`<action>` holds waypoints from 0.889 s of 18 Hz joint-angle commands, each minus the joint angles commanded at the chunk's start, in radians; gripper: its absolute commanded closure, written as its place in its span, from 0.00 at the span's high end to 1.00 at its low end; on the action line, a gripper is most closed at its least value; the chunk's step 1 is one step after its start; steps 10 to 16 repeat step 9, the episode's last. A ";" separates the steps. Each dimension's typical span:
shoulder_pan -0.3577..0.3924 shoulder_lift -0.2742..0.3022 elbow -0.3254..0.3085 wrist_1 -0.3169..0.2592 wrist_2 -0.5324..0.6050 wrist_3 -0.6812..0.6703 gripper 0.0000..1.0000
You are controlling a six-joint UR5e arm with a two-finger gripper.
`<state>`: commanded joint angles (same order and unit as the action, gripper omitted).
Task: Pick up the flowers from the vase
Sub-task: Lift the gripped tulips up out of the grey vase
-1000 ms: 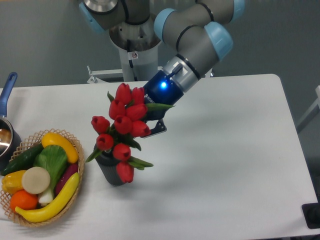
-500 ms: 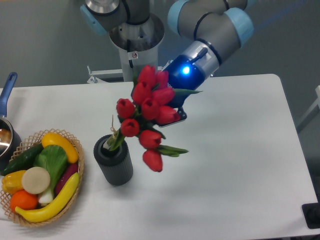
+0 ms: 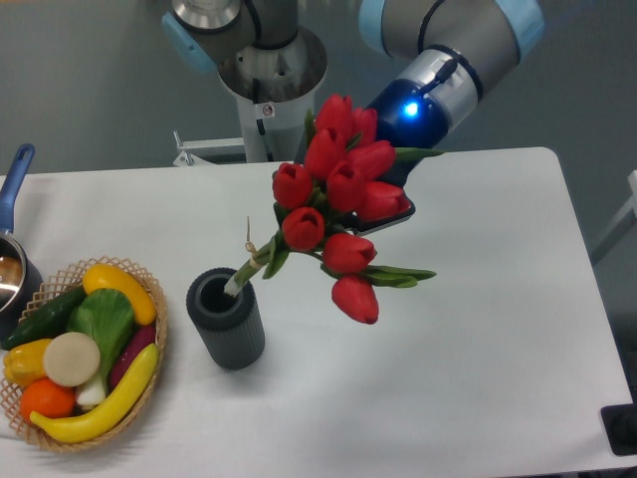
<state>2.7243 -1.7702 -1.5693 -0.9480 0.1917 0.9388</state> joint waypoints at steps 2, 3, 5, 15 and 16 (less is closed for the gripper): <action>0.005 -0.014 0.005 0.002 0.002 0.006 0.37; 0.005 -0.024 0.015 0.002 0.003 0.008 0.37; 0.005 -0.046 0.040 0.002 0.008 0.006 0.37; 0.018 -0.057 0.045 0.005 0.009 0.009 0.37; 0.018 -0.057 0.045 0.005 0.009 0.009 0.37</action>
